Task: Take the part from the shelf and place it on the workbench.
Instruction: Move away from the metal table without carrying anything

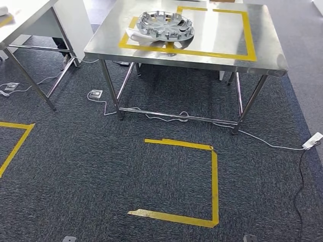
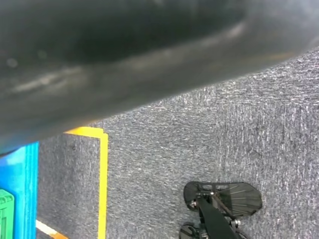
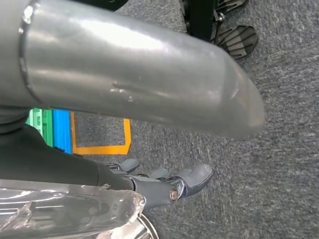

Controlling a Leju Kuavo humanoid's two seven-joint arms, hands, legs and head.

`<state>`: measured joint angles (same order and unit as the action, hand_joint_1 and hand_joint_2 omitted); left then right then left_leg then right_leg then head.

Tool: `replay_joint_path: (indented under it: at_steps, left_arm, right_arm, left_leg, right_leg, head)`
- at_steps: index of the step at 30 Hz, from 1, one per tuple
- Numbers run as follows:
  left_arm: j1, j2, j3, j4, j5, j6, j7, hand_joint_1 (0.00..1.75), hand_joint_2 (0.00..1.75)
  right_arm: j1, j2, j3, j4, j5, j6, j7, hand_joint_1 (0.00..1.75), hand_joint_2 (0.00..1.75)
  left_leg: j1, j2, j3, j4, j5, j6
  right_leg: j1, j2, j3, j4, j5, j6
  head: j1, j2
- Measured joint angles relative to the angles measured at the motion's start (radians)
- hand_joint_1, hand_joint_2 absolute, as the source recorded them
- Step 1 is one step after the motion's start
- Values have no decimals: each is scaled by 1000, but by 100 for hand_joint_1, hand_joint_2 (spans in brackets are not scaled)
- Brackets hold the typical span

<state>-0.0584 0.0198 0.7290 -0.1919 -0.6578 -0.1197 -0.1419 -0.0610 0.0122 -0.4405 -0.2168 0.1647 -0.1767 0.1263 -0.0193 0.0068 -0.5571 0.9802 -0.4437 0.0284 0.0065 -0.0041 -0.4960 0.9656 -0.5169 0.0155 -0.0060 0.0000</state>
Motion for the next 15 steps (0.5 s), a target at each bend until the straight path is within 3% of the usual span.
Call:
replay_joint_path:
  at_steps: [13, 15]
  left_arm:
    - [7, -3, 0, 0, 9, -1, 1, 0, 0]
    - [8, -2, 0, 0, 9, -2, 2, 0, 0]
  right_arm:
    - [21, 0, -11, 5, 0, 0, -24, 0, 0]
    - [22, 0, -11, 5, 8, -17, -26, 0, 0]
  left_leg:
    - [-3, 0, -1, 1, 0, 1]
    - [-6, -1, -3, 5, -1, 8]
  right_leg:
    - [-4, 0, -1, 0, 2, 2]
    - [-7, -2, 4, -3, 5, 8]
  head:
    - [0, 0]
    - [-1, 0]
